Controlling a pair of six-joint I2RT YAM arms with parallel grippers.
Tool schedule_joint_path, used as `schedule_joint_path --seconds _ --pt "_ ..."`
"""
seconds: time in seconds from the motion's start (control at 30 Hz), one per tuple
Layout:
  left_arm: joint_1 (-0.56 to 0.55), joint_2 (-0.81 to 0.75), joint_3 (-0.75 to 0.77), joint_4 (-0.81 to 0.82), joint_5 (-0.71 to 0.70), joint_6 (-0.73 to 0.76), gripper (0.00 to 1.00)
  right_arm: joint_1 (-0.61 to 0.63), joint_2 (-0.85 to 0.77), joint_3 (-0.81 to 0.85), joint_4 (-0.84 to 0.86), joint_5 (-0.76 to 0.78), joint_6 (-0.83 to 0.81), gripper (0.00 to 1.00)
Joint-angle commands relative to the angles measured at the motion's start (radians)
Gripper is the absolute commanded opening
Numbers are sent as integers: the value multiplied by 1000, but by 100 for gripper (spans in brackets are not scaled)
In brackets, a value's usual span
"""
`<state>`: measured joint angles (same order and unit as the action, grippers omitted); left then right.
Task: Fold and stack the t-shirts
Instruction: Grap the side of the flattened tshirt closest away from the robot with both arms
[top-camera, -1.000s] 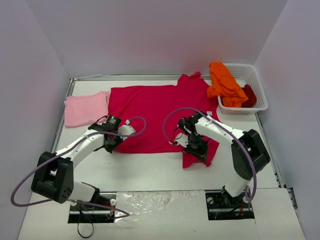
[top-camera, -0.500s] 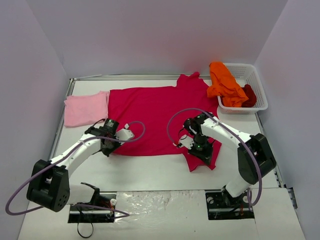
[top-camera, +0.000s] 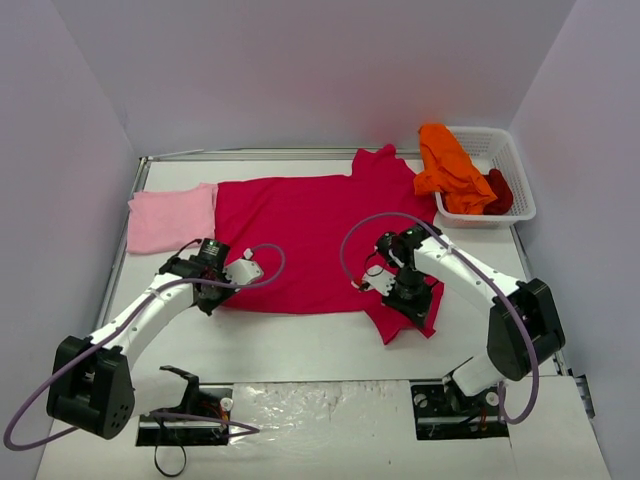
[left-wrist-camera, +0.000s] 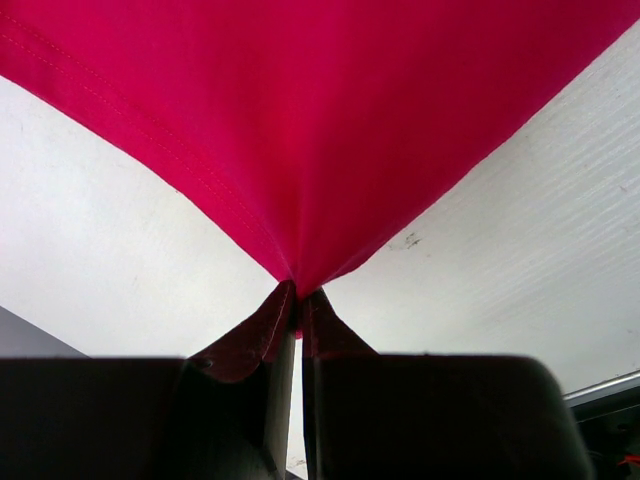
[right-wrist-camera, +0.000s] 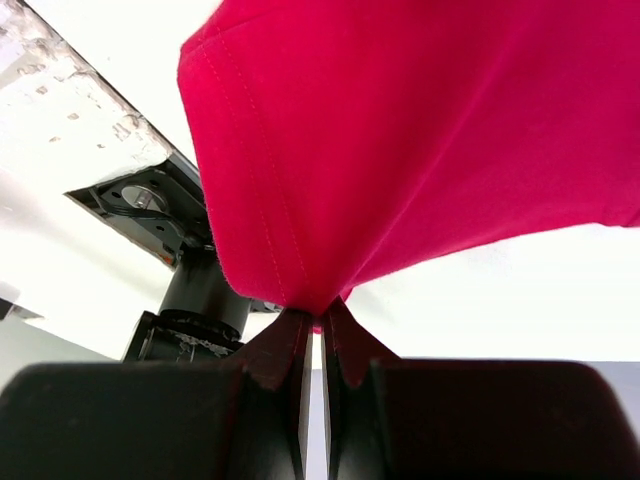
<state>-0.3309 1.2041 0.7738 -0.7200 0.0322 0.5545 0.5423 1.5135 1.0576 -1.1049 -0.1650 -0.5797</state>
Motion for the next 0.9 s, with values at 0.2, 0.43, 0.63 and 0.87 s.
schedule_joint_path --seconds 0.2,0.43,0.63,0.87 --pt "46 -23 18 -29 31 22 2 -96 -55 140 -79 16 -54 0" --pt "70 -20 27 -9 43 16 2 -192 -23 225 -72 42 -94 0" --pt "87 15 53 17 35 -2 2 -223 66 306 -38 68 -112 0" --pt "99 63 91 48 6 -22 2 -246 172 427 -23 58 -120 0"
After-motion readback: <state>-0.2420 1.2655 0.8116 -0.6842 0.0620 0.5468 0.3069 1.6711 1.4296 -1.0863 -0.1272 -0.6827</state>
